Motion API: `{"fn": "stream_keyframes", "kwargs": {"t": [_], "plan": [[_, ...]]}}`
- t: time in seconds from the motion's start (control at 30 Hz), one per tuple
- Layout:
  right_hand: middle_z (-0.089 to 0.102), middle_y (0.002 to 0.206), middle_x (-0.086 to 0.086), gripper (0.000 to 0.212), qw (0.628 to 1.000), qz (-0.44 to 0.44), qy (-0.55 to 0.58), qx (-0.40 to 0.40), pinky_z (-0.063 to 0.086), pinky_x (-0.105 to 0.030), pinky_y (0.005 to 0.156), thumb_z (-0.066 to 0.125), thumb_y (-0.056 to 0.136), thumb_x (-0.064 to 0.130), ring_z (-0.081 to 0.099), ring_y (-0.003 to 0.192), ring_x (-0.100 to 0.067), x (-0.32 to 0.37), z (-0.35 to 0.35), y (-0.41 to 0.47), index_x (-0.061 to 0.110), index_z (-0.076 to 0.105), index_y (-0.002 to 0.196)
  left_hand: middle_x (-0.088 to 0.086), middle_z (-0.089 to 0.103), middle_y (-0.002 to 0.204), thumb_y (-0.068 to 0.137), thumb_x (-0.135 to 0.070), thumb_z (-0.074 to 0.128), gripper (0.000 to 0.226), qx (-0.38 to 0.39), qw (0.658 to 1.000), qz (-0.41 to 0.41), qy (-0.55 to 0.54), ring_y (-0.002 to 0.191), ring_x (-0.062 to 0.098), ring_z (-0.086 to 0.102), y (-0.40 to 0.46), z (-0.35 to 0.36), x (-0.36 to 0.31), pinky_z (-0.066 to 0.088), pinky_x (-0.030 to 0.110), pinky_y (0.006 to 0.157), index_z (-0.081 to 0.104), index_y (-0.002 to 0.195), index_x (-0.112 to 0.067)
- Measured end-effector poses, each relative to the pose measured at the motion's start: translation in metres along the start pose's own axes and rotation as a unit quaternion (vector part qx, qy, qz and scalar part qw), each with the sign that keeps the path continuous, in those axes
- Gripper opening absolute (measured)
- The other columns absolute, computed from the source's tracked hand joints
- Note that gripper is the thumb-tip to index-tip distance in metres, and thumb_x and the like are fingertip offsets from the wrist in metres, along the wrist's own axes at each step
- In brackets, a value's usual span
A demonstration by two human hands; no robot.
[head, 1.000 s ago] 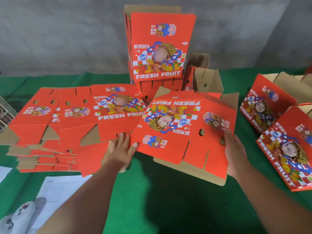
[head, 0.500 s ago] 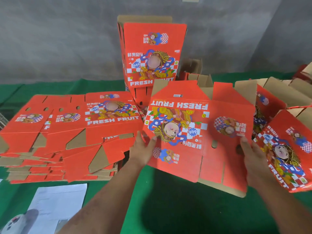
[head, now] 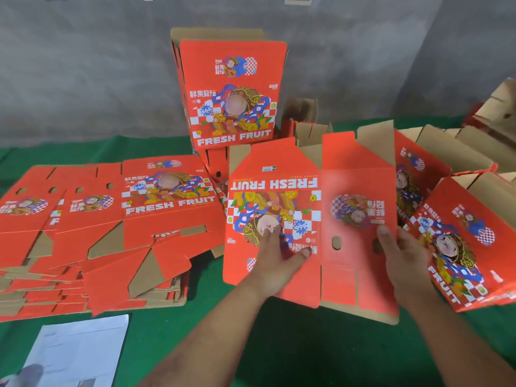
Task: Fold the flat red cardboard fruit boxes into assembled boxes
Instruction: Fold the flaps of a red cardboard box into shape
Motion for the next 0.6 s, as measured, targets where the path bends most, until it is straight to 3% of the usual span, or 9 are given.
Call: {"fn": "stream_keyframes", "kwargs": {"t": [0.07,0.13,0.23,0.27,0.33,0.4,0.47,0.53,0.6], "plan": [[0.07,0.07,0.015,0.036,1.0,-0.002,0.013,-0.014,0.039,-0.029,0.063,0.062,0.088,0.068,0.054,0.056,-0.002,0.005,-0.017,0.007,0.034,0.072,0.087,0.001,0.045,0.148,0.079,-0.064,0.069,0.083,-0.077,0.995,0.031,0.056,0.145,0.026,0.036,0.003,-0.011,0.001,0.031,0.046,0.123,0.046,0.147,-0.023],[0.07,0.069,0.015,0.035,0.999,0.005,0.026,-0.02,0.043,-0.028,0.064,0.065,0.089,0.069,0.057,0.056,0.002,0.008,-0.034,0.013,0.035,0.074,0.086,0.001,0.035,0.157,0.085,-0.061,0.071,0.089,-0.156,0.983,-0.008,0.101,0.153,0.026,0.022,0.007,-0.036,0.009,0.02,0.044,0.127,0.032,0.158,-0.027],[0.069,0.067,0.014,0.027,0.999,0.012,0.033,0.007,0.049,-0.025,0.062,0.065,0.09,0.06,0.06,0.058,0.002,0.007,-0.04,0.015,0.036,0.077,0.088,0.004,0.044,0.16,0.087,-0.06,0.073,0.109,-0.159,0.982,-0.096,-0.043,0.145,0.031,0.044,0.012,-0.069,0.027,0.031,0.053,0.122,0.011,0.166,-0.018],[0.068,0.067,0.013,0.029,0.999,0.018,0.032,0.019,0.048,-0.025,0.064,0.065,0.088,0.059,0.059,0.059,-0.001,0.005,-0.037,0.013,0.033,0.077,0.088,-0.002,0.051,0.153,0.089,-0.061,0.071,0.104,-0.144,0.978,-0.116,-0.097,0.138,0.024,0.053,0.011,-0.074,0.032,0.037,0.049,0.119,0.014,0.165,-0.019],[0.067,0.067,0.014,0.034,0.998,0.027,0.031,0.039,0.042,-0.028,0.067,0.065,0.086,0.056,0.056,0.061,-0.004,0.0,-0.028,0.01,0.024,0.075,0.087,-0.022,0.06,0.124,0.09,-0.064,0.066,0.07,-0.105,0.975,-0.126,-0.149,0.113,-0.001,0.061,0.007,-0.078,0.041,0.049,0.029,0.098,0.041,0.145,-0.029],[0.07,0.07,0.016,0.032,0.997,0.036,0.037,0.059,0.045,-0.026,0.065,0.065,0.086,0.055,0.059,0.064,-0.007,-0.004,-0.015,0.004,0.026,0.075,0.09,-0.021,0.059,0.114,0.083,-0.07,0.069,0.068,-0.126,0.971,-0.124,-0.159,0.11,0.004,0.063,0.0,-0.081,0.049,0.051,0.024,0.085,0.049,0.136,-0.033],[0.078,0.084,0.011,0.026,0.992,0.066,0.045,0.101,0.056,-0.023,0.061,0.064,0.09,0.053,0.071,0.07,-0.009,-0.002,-0.001,-0.002,0.033,0.079,0.095,-0.01,0.059,0.131,0.077,-0.08,0.071,0.095,-0.136,0.966,-0.127,-0.179,0.122,0.02,0.061,-0.002,-0.079,0.056,0.051,0.043,0.102,0.042,0.151,-0.027],[0.081,0.095,-0.001,0.03,0.985,0.085,0.025,0.148,0.061,-0.027,0.064,0.057,0.1,0.049,0.077,0.081,-0.017,-0.003,0.015,-0.006,0.028,0.078,0.101,-0.006,0.063,0.141,0.075,-0.087,0.066,0.09,-0.065,0.972,-0.107,-0.197,0.13,0.022,0.061,-0.007,-0.067,0.052,0.043,0.057,0.114,0.049,0.148,-0.037],[0.08,0.101,-0.008,0.036,0.981,0.095,0.043,0.165,0.064,-0.039,0.075,0.051,0.104,0.05,0.078,0.091,-0.027,0.0,0.03,-0.01,0.024,0.075,0.111,-0.009,0.043,0.162,0.075,-0.091,0.061,0.09,0.009,0.977,-0.092,-0.19,0.149,0.021,0.042,-0.011,-0.048,0.041,0.035,0.058,0.121,0.037,0.153,-0.054]]}}
Point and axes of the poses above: each hand's wrist, its own y-axis towards the middle knuckle, its own z-axis out of the palm, x = y × z, the point moved 2 cm from there along y, towards the middle knuckle
